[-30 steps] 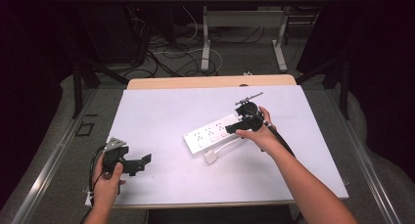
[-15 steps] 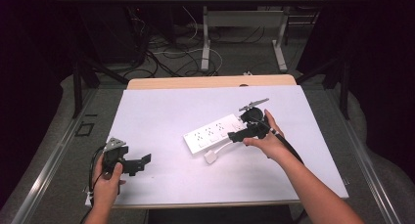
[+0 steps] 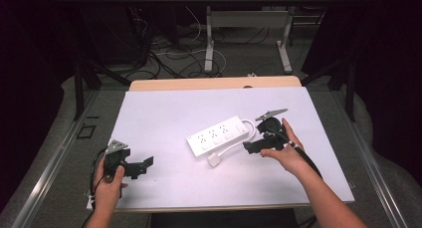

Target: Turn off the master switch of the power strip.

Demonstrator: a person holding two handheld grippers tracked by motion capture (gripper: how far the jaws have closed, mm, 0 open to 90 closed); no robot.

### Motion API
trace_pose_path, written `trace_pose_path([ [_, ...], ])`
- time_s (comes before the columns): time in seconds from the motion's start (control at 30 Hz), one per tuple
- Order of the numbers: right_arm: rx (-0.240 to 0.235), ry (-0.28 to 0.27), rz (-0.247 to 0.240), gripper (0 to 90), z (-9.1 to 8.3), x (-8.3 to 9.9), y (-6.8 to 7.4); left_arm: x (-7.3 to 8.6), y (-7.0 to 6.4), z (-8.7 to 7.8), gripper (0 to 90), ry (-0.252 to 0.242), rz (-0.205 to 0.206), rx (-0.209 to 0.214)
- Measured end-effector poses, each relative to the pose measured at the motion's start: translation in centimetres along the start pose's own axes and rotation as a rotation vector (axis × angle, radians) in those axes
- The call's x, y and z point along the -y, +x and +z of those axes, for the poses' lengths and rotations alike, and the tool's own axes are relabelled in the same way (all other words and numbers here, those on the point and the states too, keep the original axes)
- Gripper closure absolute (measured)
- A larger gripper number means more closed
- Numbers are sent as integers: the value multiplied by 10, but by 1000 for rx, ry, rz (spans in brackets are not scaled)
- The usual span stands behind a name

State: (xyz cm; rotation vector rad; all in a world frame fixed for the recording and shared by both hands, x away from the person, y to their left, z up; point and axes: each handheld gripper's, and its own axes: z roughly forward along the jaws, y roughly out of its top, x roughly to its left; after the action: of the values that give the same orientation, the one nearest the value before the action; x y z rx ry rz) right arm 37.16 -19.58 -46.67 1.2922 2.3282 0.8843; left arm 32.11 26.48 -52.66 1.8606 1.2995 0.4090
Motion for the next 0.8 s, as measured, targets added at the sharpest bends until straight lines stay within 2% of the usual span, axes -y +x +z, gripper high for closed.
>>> trace_pose_path([
  [0.17, 13, -12, 17, 0, -11, 17, -9, 0, 0, 0, 5, -1, -2, -1],
  [0.27, 39, -15, 32, 0, -16, 27, -16, -1, 0, -1, 4, 9, -1, 0],
  [0.37, 42, -25, 57, 0, -20, 37, -23, 0, 0, -1, 4, -8, -6, -7],
  [0.43, 48, -28, 70, 0, -23, 44, -28, -1, 0, -3, 4, 9, 0, -4],
  [0.47, 50, -28, 82, 0, -24, 47, -30, 0, -1, -1, 4, -16, -16, -10],
  [0.5, 54, -27, 88, 0, -26, 51, -33, -1, -1, -2, 4, -10, -18, -10],
  [0.8, 99, -36, 155, 0, -29, 79, -53, -1, -1, -2, 4, -9, -18, -8],
])
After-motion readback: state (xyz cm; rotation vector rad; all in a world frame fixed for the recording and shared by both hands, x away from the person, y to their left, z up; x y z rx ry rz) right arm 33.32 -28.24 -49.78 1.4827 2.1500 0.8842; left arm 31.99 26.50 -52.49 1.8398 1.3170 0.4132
